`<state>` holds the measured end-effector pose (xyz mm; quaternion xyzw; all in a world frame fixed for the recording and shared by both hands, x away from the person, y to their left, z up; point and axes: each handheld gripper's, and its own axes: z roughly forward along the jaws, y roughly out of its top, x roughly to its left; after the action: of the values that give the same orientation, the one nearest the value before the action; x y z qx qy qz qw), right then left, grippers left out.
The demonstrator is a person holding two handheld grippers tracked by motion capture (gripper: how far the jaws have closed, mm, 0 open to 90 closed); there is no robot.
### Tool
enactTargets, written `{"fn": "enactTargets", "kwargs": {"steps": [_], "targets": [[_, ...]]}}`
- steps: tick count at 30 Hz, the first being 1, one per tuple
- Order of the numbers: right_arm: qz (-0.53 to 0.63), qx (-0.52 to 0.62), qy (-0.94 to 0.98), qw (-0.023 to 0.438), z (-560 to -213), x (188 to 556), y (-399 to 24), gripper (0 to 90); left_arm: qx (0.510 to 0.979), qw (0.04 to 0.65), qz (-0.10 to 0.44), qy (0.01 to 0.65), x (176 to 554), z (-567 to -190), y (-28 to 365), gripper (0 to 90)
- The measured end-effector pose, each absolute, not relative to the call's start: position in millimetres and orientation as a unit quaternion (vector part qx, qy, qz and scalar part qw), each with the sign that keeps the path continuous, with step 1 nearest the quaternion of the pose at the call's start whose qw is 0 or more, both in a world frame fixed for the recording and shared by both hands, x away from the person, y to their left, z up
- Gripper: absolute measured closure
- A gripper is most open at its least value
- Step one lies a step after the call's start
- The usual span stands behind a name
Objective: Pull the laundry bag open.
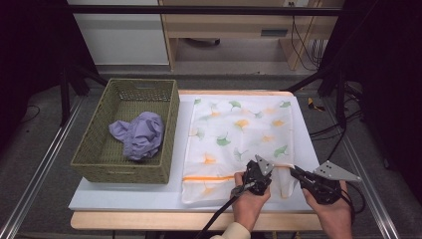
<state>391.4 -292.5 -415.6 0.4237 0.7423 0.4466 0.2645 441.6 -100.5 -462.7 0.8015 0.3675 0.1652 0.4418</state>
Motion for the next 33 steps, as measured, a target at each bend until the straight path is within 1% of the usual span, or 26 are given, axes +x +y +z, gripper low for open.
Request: {"fn": "enactTargets", "kwargs": {"steps": [3, 13, 18, 23, 33], "targets": [[0.444, 0.424, 0.744, 0.263, -416.3, 391.8, -291.9, 85.9, 0.801, 0.441, 0.161, 0.370, 443.1, -463.4, -100.7, 89.4], [0.426, 0.440, 0.743, 0.269, -419.9, 394.5, -298.0, 85.9, 0.799, 0.438, 0.171, 0.375, 439.2, -457.3, -96.9, 89.7], [0.410, 0.449, 0.746, 0.272, -423.0, 396.9, -299.7, 86.0, 0.807, 0.425, 0.169, 0.372, 438.6, -457.2, -96.6, 89.8], [0.396, 0.457, 0.748, 0.276, -426.1, 399.1, -301.7, 86.0, 0.801, 0.424, 0.171, 0.387, 435.2, -457.0, -94.7, 89.8], [0.393, 0.460, 0.747, 0.275, -429.3, 399.8, -306.0, 85.9, 0.793, 0.416, 0.179, 0.408, 423.0, -463.0, -72.6, 89.8]]}}
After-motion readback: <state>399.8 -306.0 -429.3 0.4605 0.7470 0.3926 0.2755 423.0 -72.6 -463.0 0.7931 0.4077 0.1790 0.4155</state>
